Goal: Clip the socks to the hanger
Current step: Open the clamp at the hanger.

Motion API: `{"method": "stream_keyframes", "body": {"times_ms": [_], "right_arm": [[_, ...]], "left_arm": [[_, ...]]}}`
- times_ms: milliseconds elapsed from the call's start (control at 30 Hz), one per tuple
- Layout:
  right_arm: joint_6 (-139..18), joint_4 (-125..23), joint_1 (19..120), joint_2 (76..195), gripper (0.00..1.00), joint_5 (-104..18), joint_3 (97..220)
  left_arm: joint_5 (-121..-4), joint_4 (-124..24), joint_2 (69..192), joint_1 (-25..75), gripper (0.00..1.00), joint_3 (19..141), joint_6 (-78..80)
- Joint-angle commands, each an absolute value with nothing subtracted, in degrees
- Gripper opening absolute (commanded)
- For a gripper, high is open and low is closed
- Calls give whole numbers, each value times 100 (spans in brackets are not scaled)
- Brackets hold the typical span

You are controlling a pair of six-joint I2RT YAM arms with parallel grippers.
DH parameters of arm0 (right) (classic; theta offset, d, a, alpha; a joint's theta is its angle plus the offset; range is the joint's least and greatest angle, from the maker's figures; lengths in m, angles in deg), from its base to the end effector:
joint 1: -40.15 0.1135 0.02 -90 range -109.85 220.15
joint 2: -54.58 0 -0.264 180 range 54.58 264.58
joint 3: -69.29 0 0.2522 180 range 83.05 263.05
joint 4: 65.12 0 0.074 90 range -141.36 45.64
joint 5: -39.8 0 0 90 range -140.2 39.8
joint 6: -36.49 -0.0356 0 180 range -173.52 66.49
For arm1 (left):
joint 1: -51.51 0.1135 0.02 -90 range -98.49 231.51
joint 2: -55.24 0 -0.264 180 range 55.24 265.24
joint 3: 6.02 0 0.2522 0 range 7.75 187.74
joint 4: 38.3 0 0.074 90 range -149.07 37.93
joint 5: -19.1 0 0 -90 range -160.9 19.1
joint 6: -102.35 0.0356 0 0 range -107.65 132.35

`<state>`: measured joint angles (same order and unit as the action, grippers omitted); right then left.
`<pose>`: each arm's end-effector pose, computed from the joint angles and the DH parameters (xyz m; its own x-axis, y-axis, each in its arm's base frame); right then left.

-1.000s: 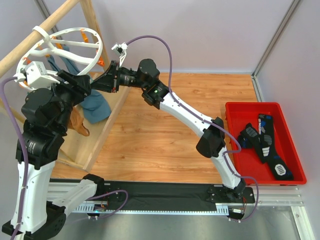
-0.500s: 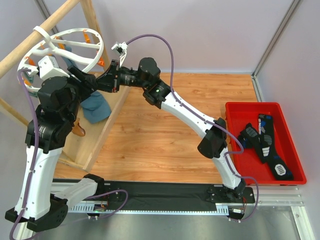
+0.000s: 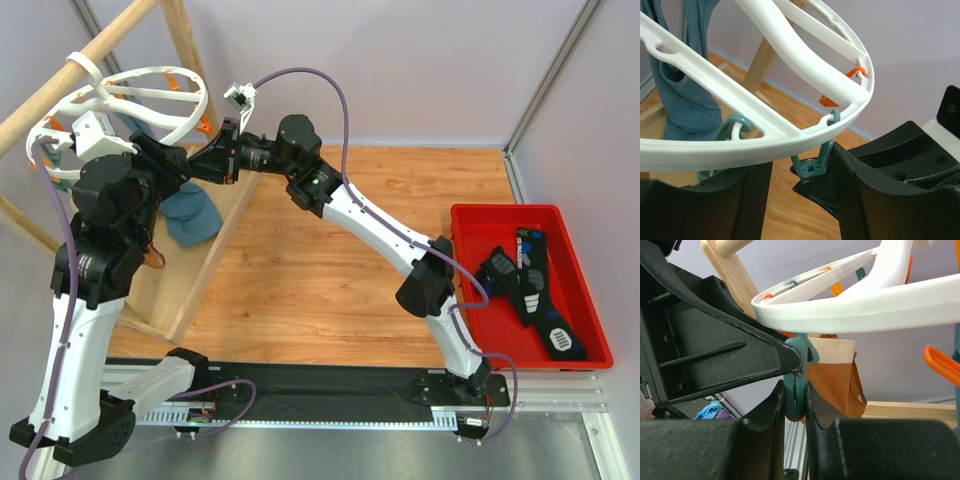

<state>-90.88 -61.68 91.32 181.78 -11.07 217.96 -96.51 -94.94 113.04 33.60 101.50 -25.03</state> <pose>0.3029 0.4121 0.4475 -0.4409 0.2031 -0.8743 -0.8971 -0.1313 0.4219 0.1453 -0.0308 0.5165 -0.0116 -0.5716 -0.8205 -0.1737 0.8092 -0.5613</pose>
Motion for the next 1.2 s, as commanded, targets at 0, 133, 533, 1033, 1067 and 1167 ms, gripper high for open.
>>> {"method": "stream_keyframes", "body": {"times_ms": [0, 133, 533, 1033, 1067, 1167], "right_arm": [[-8964, -6173, 9200, 17807, 0, -775, 21761], [-8964, -6182, 9200, 17807, 0, -731, 21752], [-8815, -6067, 9200, 17781, 0, -740, 21779], [-8595, -5874, 8981, 16569, 90, -1750, 19891], [-8577, -5865, 8902, 16446, 90, -1751, 19576], [-8253, -5438, 8875, 15928, 89, -2215, 19064]], "left_arm": [[-9631, -8687, 11246, 3385, 56, 10065, -2245], [-9499, -8652, 11254, 3385, 52, 10038, -2140], [-9191, -8485, 11272, 3385, 8, 9959, -1955], [-9165, -8363, 11035, 3385, 0, 9687, -1727], [-9165, -8336, 11009, 3385, 0, 9652, -1727], [-9156, -8318, 10938, 3385, 0, 9590, -1692]]}}
